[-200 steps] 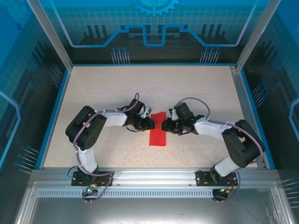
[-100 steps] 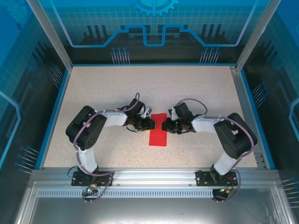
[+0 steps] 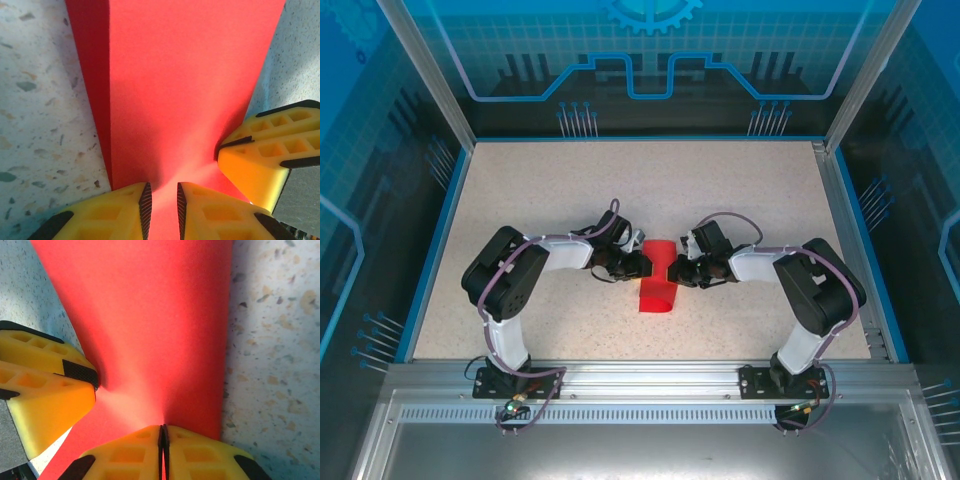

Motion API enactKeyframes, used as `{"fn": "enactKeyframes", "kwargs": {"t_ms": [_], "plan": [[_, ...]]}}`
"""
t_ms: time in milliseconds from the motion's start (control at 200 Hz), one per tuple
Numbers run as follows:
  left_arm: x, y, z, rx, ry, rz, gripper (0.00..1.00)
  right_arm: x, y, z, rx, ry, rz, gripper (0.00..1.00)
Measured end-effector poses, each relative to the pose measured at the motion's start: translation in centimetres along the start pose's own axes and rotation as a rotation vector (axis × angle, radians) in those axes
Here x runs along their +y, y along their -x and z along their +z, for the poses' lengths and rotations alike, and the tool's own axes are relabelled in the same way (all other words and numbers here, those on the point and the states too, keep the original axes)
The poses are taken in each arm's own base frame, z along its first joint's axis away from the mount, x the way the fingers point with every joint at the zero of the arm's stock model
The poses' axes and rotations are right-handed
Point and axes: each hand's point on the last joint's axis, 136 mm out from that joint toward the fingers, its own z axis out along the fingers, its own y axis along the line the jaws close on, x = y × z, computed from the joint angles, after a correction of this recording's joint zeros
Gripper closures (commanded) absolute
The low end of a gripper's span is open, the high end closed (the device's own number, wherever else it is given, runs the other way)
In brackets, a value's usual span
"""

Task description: Fold a paper plane with a square sheet of paper (pick it up from the middle)

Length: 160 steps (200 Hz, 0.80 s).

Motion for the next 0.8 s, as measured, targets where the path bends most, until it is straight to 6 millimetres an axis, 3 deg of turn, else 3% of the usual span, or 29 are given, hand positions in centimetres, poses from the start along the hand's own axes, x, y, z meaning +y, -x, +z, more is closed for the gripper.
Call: {"fn": "enactKeyframes", "kwargs": {"t_ms": [130, 360, 625, 800], "plan": [[0.0, 0.0, 0.0, 0.005, 0.004, -0.004, 0.75, 0.8, 0.6, -0.5, -0.016, 0.012, -0.009, 0.88], [0.0, 0.0, 0.0, 0.006, 0.004, -0.004, 0.75, 2.9, 3.4, -0.7, -0.062, 0.054, -0.035, 0.88], [0.0, 0.0, 0.0, 0.007, 0.005, -0.002, 0.75, 0.2, 3.4, 0.7, -0.020, 0.004, 0.009, 0.89], [0.1, 0.0, 0.1, 0.009, 0.006, -0.003, 0.74, -0.3, 3.6, 0.5, -0.017, -0.002, -0.004, 0.89]]}}
